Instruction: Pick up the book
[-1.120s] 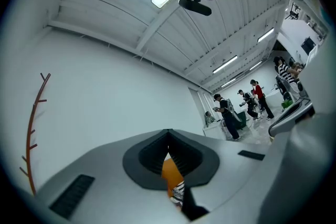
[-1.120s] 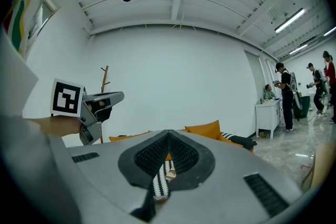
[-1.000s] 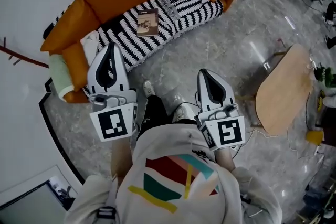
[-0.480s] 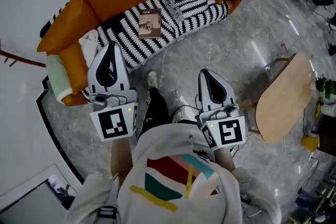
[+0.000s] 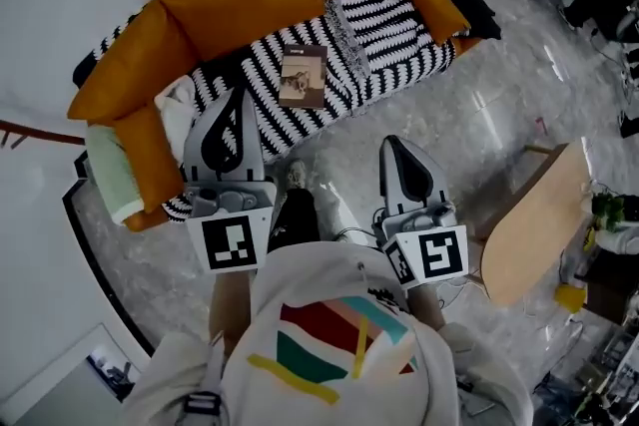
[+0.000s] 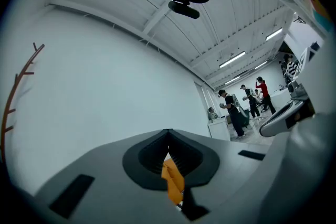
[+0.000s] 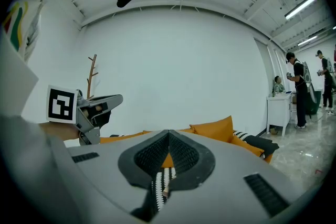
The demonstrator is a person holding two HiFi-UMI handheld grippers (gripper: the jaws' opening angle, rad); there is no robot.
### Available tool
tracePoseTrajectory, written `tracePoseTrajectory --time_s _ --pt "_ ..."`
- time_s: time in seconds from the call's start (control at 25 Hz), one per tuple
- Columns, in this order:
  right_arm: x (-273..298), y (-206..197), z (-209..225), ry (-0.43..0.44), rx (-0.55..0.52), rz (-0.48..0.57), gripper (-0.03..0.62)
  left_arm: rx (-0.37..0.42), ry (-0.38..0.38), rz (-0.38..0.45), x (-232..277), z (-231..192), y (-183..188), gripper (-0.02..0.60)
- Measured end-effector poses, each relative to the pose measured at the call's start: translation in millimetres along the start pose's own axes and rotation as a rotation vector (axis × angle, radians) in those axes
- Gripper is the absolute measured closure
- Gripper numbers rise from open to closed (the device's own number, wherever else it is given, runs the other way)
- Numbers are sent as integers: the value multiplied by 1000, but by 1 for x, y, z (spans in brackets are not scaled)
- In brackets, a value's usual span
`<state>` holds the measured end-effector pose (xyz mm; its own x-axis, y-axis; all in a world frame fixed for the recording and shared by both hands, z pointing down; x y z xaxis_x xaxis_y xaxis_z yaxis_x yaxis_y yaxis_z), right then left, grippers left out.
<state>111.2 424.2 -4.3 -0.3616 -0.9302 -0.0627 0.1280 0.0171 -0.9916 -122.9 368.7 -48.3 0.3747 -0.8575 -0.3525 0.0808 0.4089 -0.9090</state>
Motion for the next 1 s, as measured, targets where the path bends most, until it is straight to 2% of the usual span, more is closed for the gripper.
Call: tracePoseTrajectory --time_s 0.24,0.4,0.52,0.68,1.0 --pt "92 3 -5 -49 -19 -28 582 -28 -68 -8 69 -63 -39 586" --pt "121 -1 0 -104 -18 -27 582 -51 -99 -15 103 -82 -66 586" --pt "129 -7 11 -122 -2 -47 582 -86 -100 -34 122 -80 -84 586" --pt "146 -23 36 -129 30 -67 582 -76 -126 -45 148 -70 -99 586" --pt "195 -34 92 -11 95 -26 582 -21 -137 -54 195 -43 -108 586"
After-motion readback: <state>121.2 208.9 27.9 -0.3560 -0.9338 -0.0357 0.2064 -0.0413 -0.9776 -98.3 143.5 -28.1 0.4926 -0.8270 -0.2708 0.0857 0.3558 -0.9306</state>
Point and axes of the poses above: the fingertips, and each gripper's own axes: x forward along the fingers, z to its right, y out of its top, the point moved 8 cm from there along -x, backward along the fingers, and after that the axes turned 13 degrees about z, right-handed, at the moved point
